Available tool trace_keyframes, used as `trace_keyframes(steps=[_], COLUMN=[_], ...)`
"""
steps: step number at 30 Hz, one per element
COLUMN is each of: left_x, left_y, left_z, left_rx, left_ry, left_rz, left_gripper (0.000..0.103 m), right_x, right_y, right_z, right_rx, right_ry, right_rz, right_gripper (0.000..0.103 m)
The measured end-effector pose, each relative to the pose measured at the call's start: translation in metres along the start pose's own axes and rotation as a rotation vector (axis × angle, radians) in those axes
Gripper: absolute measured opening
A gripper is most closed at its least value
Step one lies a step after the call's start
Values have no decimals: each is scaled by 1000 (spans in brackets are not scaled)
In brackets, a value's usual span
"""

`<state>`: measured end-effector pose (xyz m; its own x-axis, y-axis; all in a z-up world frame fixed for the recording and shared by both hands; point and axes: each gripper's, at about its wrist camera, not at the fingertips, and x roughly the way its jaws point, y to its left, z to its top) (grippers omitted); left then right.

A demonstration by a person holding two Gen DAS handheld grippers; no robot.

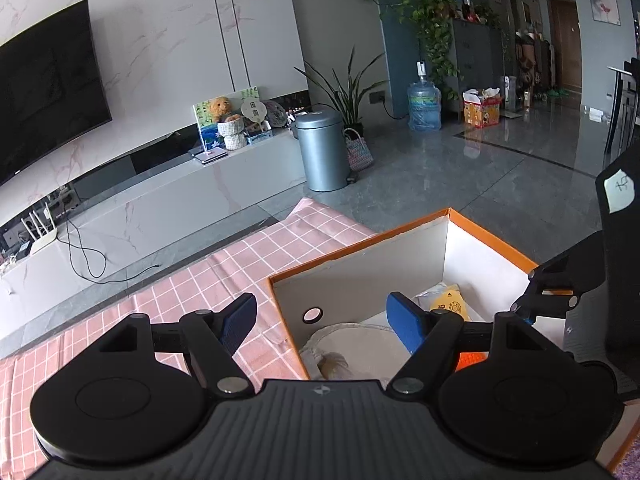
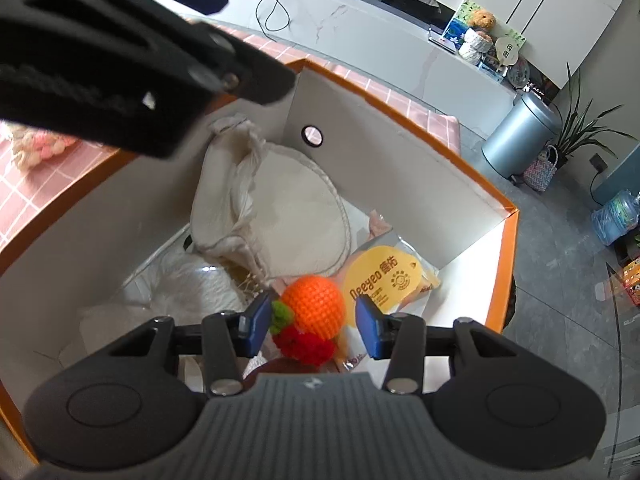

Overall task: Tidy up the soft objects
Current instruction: 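Carry the pad and crochet ball into the orange box and open both tools, then withdraw both tools from the box toward the brown plush and white bag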

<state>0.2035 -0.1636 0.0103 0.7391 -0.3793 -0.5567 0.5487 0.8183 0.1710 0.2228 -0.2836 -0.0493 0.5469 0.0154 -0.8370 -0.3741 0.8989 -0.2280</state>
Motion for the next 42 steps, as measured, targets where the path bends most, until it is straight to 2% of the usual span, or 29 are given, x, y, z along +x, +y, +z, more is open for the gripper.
trace_keyframes(steps=[7,13,15,17,21,33,42], left_x=[-8,-19,-24,-31,-43,-80,-105], left_y=[2,1,1,2,7,27,58], left_z=[-3,-8,-10,-13,-21,-54,-87], left_rx=[-7,-24,-33,-49,-92,-217,-341], left_ry=[8,-1,-7,-14,-23,-48,-55], left_rz=[-1,-6,-7,-8,-8,11,68], left_gripper=[87,87,87,87,87,87,87], right_x=[-11,-32,-40,-48,-64,-94,-110], right_y=[6,10,12,14,17,40,78], right_z=[-4,-7,-9,-11,-18,-35,-26], right_rx=[-7,-21,-28,-30,4,198,250], right_ry=[-14,-54,-71,-96,-142,-274,-399], right_rz=[-27,-50,-71,-98,-130,-126,-69], right_gripper=[66,77,85,88,90,92,92])
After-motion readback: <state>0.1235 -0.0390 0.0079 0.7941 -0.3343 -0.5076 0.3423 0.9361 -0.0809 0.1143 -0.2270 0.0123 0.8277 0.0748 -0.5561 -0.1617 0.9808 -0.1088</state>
